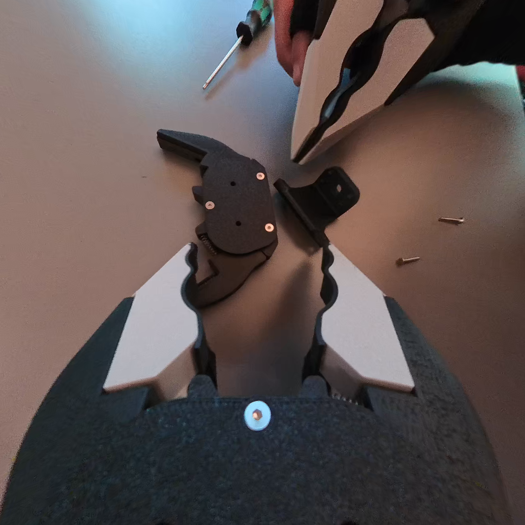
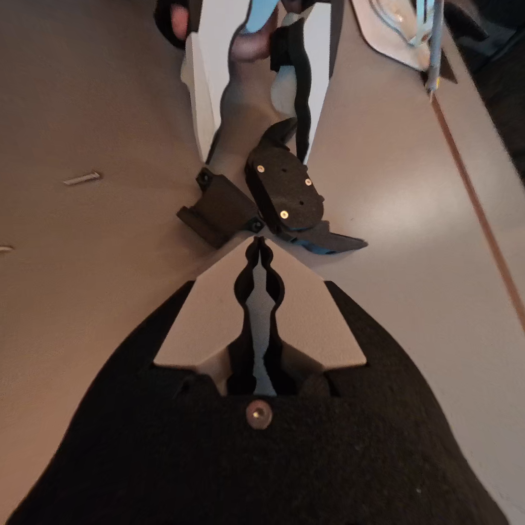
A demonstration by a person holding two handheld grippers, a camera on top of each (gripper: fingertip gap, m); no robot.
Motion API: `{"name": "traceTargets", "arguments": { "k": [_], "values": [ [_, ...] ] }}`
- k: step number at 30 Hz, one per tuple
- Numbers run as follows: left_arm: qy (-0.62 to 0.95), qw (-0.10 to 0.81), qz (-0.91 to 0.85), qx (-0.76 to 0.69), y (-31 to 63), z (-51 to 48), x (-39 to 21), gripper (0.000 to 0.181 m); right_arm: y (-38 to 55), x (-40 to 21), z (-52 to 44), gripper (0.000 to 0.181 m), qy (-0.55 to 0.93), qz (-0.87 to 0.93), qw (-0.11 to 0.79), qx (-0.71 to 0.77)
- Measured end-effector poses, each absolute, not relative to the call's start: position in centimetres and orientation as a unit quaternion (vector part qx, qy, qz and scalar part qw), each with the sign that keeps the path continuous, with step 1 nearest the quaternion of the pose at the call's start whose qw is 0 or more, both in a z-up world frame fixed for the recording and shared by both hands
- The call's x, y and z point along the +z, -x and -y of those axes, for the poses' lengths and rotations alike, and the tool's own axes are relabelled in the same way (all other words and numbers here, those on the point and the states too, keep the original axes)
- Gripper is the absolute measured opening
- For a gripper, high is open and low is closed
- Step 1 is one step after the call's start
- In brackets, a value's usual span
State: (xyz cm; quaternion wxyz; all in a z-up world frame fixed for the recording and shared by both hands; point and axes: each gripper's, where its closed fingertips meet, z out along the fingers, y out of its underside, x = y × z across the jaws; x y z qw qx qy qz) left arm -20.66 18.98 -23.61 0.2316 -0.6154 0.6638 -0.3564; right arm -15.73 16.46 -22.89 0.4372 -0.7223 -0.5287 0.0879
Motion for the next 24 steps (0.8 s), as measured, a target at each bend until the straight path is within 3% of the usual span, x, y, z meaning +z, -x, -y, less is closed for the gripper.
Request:
{"name": "traceTargets", "arguments": {
  "k": [1, 3, 5, 11, 17, 24],
  "values": [
    [0.616, 0.233, -0.66, -0.362, 20.7, -19.0, -23.4, 0.088, 15.7, -22.9, -15.9, 0.003, 0.743, 0.511, 0.415, 0.122],
    [0.619, 0.23, -0.652, -0.373, 20.6, -19.0, -23.4, 0.088, 16.3, -22.7, -14.3, 0.037, 0.778, 0.476, 0.35, 0.214],
    [0.624, 0.221, -0.651, -0.372, 20.5, -19.0, -23.7, 0.088, 17.3, -21.7, -12.6, 0.048, 0.787, 0.448, 0.305, 0.297],
    [0.609, 0.237, -0.651, -0.385, 20.3, -18.6, -23.1, 0.089, 17.9, -18.8, -13.3, 0.038, 0.779, 0.415, 0.378, 0.279],
    [0.603, 0.243, -0.633, -0.421, 20.4, -18.6, -22.1, 0.088, 17.7, -18.9, -13.3, 0.057, 0.812, 0.349, 0.385, 0.266],
    [0.605, 0.274, -0.613, -0.429, 20.5, -19.5, -21.2, 0.088, 17.5, -19.3, -12.0, 0.063, 0.84, 0.288, 0.386, 0.25]
  ]
}}
